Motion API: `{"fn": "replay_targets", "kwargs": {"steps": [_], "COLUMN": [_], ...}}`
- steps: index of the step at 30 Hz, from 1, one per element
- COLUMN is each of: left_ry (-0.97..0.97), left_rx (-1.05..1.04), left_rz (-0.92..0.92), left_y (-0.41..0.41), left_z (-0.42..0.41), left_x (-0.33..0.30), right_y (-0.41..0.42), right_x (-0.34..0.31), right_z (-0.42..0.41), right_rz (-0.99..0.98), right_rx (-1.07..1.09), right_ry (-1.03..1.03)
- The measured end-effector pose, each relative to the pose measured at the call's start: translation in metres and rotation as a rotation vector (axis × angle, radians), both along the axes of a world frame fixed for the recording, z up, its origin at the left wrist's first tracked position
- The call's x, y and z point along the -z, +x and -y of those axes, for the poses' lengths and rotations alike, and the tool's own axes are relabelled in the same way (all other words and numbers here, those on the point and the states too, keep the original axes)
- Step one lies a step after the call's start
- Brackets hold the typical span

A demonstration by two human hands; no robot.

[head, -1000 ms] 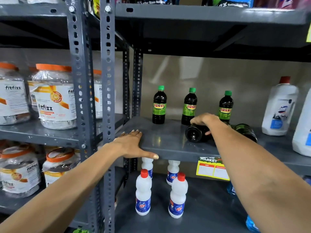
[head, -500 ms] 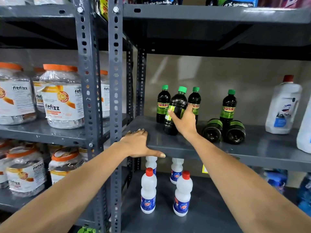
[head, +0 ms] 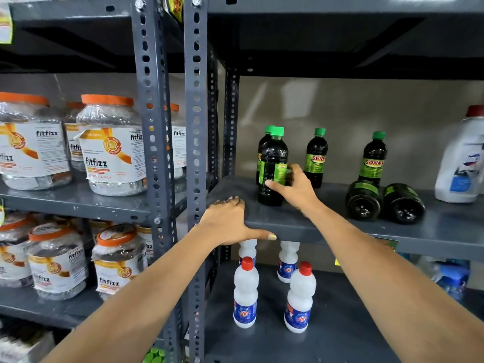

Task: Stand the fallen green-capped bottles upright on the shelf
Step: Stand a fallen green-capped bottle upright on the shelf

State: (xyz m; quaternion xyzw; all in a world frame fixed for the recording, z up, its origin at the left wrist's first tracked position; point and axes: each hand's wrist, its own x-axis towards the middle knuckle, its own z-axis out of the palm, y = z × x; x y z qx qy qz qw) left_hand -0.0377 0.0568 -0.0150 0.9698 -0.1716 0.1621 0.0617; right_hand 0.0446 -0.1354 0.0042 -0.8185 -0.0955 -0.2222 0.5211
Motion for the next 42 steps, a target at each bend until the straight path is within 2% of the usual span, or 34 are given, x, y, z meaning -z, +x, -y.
{"fn": "replay_targets", "kwargs": {"steps": [4, 8, 11, 16, 20, 25, 28, 32, 36, 42], "left_ry": [-0.008, 0.000, -0.005, 0.011, 0.014, 0.022, 0.030, 0.035, 0.038, 0.052], "left_rx": [-0.013, -0.026, -0.020, -0.036, -0.037, -0.037, -0.037, -0.043, -0.044, -0.051], "left_rz": [-0.004, 0.005, 0.013, 0.022, 0.026, 0.047, 0.049, 0.031, 0.026, 0.008], "left_y": [0.008, 0.015, 0.015, 0.018, 0.020, 0.018, 0.018, 0.019, 0.017, 0.014], "left_z": [-0.002, -0.003, -0.004, -0.004, -0.004, -0.004, -0.004, -0.003, -0.004, -0.003], "left_x": [0.005, 0.008, 0.010, 0.011, 0.011, 0.011, 0.011, 0.011, 0.011, 0.008], "right_y": [0.000, -0.001, -0.003, -0.004, -0.001, 0.002, 0.005, 0.003, -0.002, -0.002], "right_x": [0.000, 0.000, -0.001, 0.001, 0.000, 0.002, 0.002, 0.003, 0.002, 0.004], "right_z": [0.000, -0.002, -0.003, -0.003, -0.003, -0.002, -0.001, 0.000, -0.002, -0.002], "right_rz": [-0.063, -0.037, -0.102, -0.049, -0.128, -0.103, -0.134, -0.077, -0.101, -0.046], "right_rx": [-0.117, -0.093, -0.197, -0.129, -0.223, -0.138, -0.195, -0.126, -0.176, -0.097], "right_ry": [0.098, 0.053, 0.117, 0.080, 0.137, 0.111, 0.140, 0.075, 0.088, -0.002]}}
